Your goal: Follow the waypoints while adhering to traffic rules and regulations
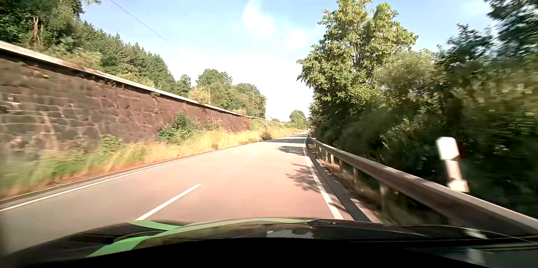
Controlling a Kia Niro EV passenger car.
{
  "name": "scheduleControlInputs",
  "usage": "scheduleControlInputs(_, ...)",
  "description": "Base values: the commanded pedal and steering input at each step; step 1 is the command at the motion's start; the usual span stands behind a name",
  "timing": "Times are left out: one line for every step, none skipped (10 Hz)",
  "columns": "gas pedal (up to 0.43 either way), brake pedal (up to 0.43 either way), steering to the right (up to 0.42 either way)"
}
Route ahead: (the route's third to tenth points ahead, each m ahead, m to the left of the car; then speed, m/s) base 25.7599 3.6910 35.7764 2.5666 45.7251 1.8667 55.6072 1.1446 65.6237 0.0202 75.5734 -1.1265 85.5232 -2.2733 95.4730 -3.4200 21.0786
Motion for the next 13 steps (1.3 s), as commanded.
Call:
scheduleControlInputs(0.228, 0.000, 0.012)
scheduleControlInputs(0.228, 0.000, 0.011)
scheduleControlInputs(0.228, 0.000, 0.011)
scheduleControlInputs(0.228, 0.000, 0.012)
scheduleControlInputs(0.228, 0.000, 0.012)
scheduleControlInputs(0.240, 0.000, 0.012)
scheduleControlInputs(0.248, 0.000, 0.012)
scheduleControlInputs(0.248, 0.000, 0.012)
scheduleControlInputs(0.248, 0.000, 0.011)
scheduleControlInputs(0.260, 0.000, 0.011)
scheduleControlInputs(0.260, 0.000, 0.011)
scheduleControlInputs(0.268, 0.000, 0.011)
scheduleControlInputs(0.268, 0.000, 0.011)
